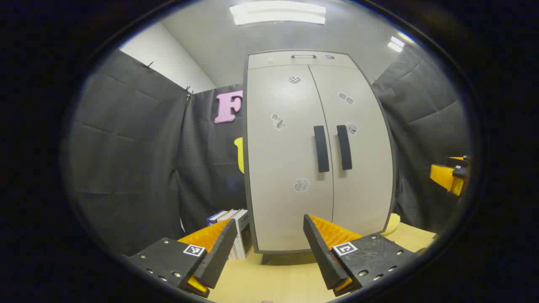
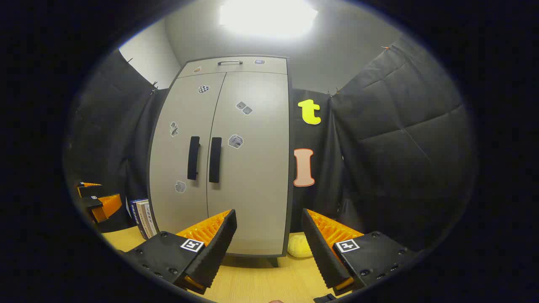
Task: Open the right door of the double-door shoe cabinet with the right hand, and open the left door with the left hand.
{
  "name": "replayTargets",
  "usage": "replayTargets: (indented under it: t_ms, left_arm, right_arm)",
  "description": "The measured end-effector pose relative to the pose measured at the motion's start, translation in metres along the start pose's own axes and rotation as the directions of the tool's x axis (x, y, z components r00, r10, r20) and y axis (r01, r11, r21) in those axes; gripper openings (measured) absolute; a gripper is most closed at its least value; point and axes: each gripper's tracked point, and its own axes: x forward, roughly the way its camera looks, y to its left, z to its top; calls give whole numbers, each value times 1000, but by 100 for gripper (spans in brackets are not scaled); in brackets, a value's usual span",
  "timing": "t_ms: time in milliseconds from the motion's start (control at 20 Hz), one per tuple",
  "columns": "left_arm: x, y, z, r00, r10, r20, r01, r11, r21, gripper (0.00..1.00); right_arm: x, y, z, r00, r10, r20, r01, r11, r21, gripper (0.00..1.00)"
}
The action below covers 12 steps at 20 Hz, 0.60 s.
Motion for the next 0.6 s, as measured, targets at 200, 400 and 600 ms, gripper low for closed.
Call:
replayTargets:
  t_ms: [200,400,600]
  left_arm:
    - [-1,0,4,1000,3,13,-3,1000,8,93]
    - [-1,2,6,1000,7,15,-8,1000,8,94]
    - [-3,7,8,1000,16,19,-17,1000,11,93]
  right_arm:
    - [4,-1,-2,1000,-1,-9,1,1000,10,98]
    - [5,1,0,1000,6,-9,-6,1000,8,97]
    - [8,7,0,1000,21,-11,-20,1000,12,98]
